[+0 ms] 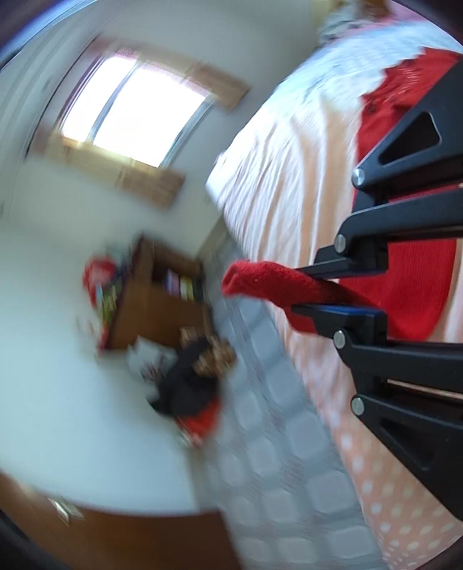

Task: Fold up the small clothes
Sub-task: 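Lift the held sleeve and lay it across the body with the left tool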

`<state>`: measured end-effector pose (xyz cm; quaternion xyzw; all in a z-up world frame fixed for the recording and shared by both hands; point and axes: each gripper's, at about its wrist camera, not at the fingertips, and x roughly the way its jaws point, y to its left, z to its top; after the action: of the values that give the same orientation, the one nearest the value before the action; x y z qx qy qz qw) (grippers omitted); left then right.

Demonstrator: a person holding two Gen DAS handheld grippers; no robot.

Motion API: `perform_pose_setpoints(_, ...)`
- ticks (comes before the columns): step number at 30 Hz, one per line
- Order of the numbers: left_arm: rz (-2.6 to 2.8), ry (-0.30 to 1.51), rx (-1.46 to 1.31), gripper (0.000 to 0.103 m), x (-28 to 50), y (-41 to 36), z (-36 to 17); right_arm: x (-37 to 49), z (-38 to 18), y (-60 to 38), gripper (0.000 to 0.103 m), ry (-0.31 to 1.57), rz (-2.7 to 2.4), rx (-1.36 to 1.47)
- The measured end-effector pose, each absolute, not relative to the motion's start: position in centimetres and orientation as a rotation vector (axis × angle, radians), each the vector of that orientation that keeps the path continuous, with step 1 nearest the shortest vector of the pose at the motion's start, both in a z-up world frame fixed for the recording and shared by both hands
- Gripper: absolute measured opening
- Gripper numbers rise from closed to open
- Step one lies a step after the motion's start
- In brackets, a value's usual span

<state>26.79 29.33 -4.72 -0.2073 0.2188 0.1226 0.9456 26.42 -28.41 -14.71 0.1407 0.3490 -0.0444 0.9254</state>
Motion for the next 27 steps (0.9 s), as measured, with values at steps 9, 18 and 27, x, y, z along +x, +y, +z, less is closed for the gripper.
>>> perform_pose_setpoints(9, -0.093, 0.5, -0.238, 0.012, 28.7, 11.1, -3.4, 26.4, -14.7, -28.4, 0.0, 0.715, -0.091, 0.29)
perform_pose_setpoints(18, -0.159, 0.686, -0.054, 0.019, 29.4, 1.4, -8.4, 26.3, -14.7, -28.6, 0.001, 0.71, -0.085, 0.299)
perform_pose_setpoints(27, -0.093, 0.701, -0.113, 0.083, 24.4, 5.5, -9.1, 26.4, -14.7, -28.9, 0.001, 0.713, -0.077, 0.316)
